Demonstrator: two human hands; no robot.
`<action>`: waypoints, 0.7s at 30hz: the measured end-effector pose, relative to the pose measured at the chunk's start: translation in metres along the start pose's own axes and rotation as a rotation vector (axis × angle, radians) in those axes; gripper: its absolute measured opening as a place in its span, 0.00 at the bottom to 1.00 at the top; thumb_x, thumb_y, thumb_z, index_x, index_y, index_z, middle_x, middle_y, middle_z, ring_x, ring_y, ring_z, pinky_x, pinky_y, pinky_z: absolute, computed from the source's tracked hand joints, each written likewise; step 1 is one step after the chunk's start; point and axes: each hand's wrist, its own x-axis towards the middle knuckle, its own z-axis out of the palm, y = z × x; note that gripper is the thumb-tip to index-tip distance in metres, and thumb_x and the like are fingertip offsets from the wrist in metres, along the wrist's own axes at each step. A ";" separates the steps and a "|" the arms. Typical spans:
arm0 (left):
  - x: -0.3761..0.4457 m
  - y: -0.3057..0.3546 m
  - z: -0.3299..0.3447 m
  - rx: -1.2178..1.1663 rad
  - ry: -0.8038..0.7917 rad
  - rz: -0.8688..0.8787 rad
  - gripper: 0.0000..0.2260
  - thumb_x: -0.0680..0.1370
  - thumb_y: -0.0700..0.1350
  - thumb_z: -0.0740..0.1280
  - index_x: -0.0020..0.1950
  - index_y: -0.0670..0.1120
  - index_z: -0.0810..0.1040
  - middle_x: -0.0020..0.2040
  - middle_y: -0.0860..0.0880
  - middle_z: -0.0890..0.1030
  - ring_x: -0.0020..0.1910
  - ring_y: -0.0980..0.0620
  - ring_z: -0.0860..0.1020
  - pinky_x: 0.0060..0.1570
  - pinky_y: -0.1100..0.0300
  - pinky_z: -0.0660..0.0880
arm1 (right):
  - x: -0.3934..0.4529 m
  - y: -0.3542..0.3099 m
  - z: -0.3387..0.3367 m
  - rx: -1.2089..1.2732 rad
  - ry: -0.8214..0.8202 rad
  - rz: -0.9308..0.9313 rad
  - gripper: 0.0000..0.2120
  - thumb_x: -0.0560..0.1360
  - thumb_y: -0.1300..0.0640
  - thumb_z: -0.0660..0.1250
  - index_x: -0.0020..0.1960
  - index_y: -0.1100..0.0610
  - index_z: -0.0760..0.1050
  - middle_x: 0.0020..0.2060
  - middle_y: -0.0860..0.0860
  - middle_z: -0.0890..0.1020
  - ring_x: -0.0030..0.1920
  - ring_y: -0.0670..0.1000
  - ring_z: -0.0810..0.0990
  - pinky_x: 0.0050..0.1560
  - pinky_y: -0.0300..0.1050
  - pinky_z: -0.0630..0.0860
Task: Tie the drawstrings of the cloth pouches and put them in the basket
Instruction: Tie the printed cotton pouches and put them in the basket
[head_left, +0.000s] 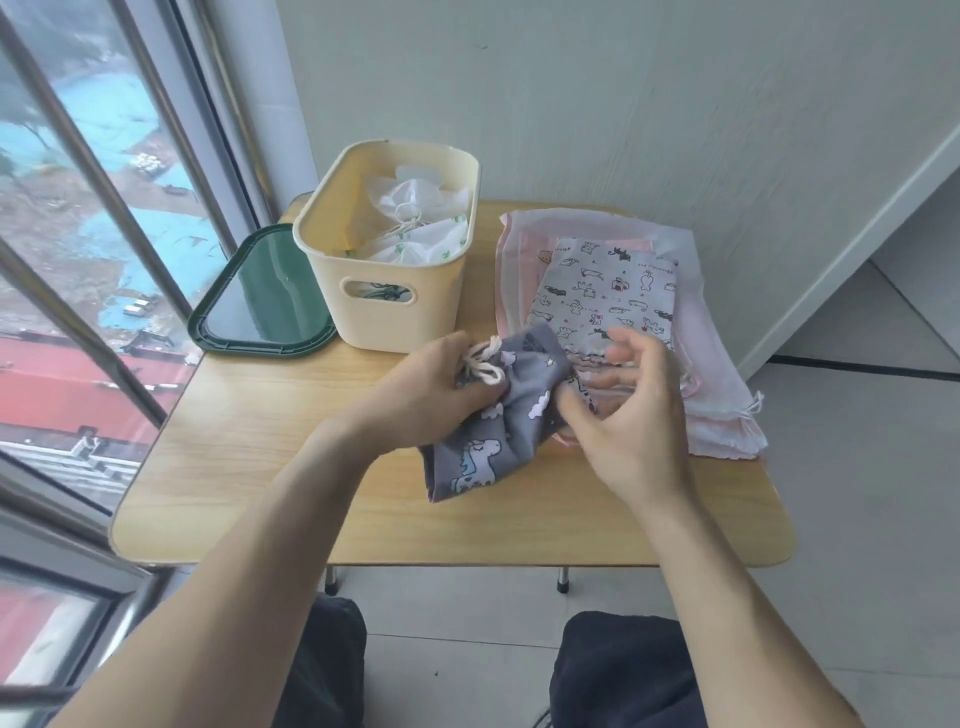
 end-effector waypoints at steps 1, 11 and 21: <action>0.001 0.005 -0.005 -0.072 0.057 0.023 0.13 0.78 0.52 0.69 0.50 0.43 0.74 0.42 0.46 0.81 0.39 0.52 0.78 0.38 0.60 0.74 | 0.003 -0.002 0.001 0.054 0.089 0.015 0.27 0.73 0.58 0.76 0.67 0.55 0.68 0.59 0.52 0.73 0.48 0.43 0.79 0.46 0.32 0.76; 0.048 0.030 -0.089 -0.470 0.672 0.158 0.21 0.78 0.52 0.68 0.69 0.58 0.65 0.58 0.50 0.80 0.52 0.51 0.83 0.51 0.48 0.82 | 0.017 -0.008 0.018 0.198 0.104 0.156 0.20 0.76 0.60 0.73 0.62 0.54 0.67 0.55 0.52 0.74 0.41 0.43 0.79 0.36 0.37 0.78; 0.111 0.020 -0.125 0.335 0.208 -0.350 0.16 0.81 0.48 0.63 0.59 0.37 0.78 0.56 0.37 0.81 0.52 0.38 0.81 0.51 0.50 0.78 | 0.018 -0.007 0.019 0.213 0.018 0.184 0.19 0.76 0.62 0.72 0.61 0.52 0.66 0.53 0.48 0.74 0.38 0.37 0.80 0.30 0.35 0.76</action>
